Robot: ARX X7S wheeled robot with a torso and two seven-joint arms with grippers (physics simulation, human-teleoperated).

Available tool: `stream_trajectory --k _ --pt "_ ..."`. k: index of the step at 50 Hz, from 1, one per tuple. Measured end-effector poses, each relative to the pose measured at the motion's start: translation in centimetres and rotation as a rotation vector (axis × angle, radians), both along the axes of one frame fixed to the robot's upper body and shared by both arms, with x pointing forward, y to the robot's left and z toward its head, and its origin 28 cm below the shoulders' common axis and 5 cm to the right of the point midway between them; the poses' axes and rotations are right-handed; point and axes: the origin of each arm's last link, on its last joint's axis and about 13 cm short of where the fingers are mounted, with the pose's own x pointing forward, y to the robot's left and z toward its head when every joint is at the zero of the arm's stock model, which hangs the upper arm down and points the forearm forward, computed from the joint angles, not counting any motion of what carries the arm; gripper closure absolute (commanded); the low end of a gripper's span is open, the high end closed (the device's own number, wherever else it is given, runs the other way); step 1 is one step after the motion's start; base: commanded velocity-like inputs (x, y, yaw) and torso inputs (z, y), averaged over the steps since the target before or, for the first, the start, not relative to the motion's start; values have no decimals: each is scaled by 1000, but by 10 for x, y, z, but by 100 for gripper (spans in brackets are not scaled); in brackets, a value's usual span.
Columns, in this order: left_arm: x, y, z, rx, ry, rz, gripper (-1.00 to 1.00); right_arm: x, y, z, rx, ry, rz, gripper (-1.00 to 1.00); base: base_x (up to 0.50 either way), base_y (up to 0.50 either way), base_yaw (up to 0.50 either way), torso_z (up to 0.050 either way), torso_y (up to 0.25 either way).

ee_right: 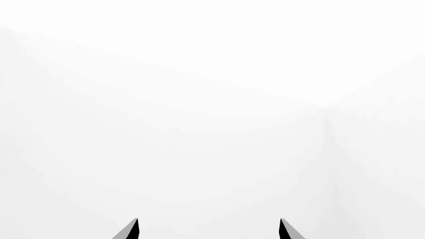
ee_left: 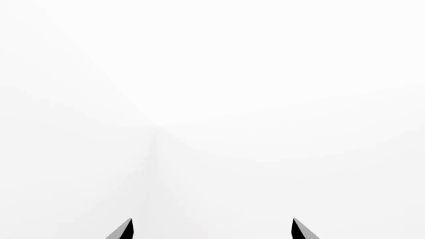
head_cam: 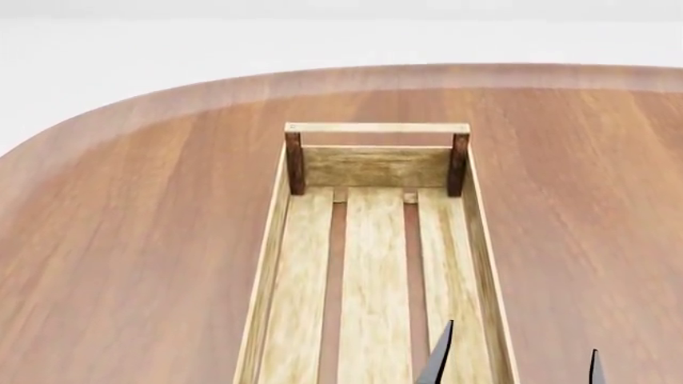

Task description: Pick up the cream cheese and put it in the tray.

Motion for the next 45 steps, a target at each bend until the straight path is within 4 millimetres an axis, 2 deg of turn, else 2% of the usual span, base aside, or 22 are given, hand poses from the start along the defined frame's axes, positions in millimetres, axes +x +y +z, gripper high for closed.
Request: stream_trajectory --k 45 --pt "-1 1 1 -6 0 4 -100 1 0 3 3 -8 -4 -100 131 0 0 0 0"
